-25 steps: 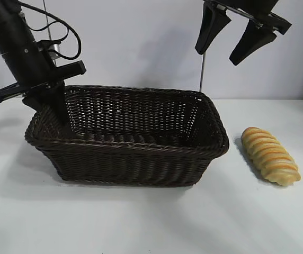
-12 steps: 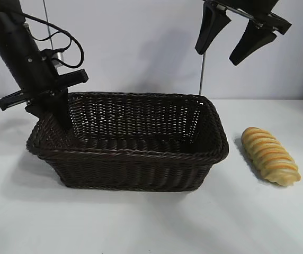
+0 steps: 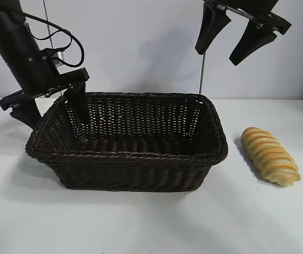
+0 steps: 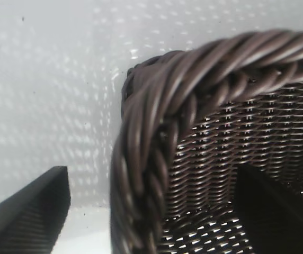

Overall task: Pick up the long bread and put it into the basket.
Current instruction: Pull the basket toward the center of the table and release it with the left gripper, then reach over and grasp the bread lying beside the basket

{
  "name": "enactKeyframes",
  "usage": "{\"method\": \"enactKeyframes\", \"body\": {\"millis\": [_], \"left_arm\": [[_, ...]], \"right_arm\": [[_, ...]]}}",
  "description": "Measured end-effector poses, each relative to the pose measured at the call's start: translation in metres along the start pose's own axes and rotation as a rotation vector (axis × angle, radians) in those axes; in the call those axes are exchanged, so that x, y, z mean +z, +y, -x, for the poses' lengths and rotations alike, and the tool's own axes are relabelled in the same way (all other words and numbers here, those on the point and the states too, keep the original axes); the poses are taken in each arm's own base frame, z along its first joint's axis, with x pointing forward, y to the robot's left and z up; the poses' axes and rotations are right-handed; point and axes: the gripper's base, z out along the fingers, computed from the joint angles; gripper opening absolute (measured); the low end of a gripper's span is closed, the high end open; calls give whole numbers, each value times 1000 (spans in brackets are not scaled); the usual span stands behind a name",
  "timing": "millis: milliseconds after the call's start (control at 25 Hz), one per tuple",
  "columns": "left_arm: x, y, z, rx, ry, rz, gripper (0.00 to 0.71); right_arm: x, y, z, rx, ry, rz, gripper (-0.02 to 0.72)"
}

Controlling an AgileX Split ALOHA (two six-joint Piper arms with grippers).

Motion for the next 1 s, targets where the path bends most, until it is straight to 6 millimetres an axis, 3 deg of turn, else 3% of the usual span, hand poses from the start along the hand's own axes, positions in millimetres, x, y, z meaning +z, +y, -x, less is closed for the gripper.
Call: {"method": "enactKeyframes", "body": {"millis": [400,1000], "left_arm": [[-72,-32,-16,28,-139,-55,624],[-79,-40,-17,12,-172,-113,624]], "right_arm": [[0,0,0,0,0,0,538],[0,0,0,0,0,0,538]]}}
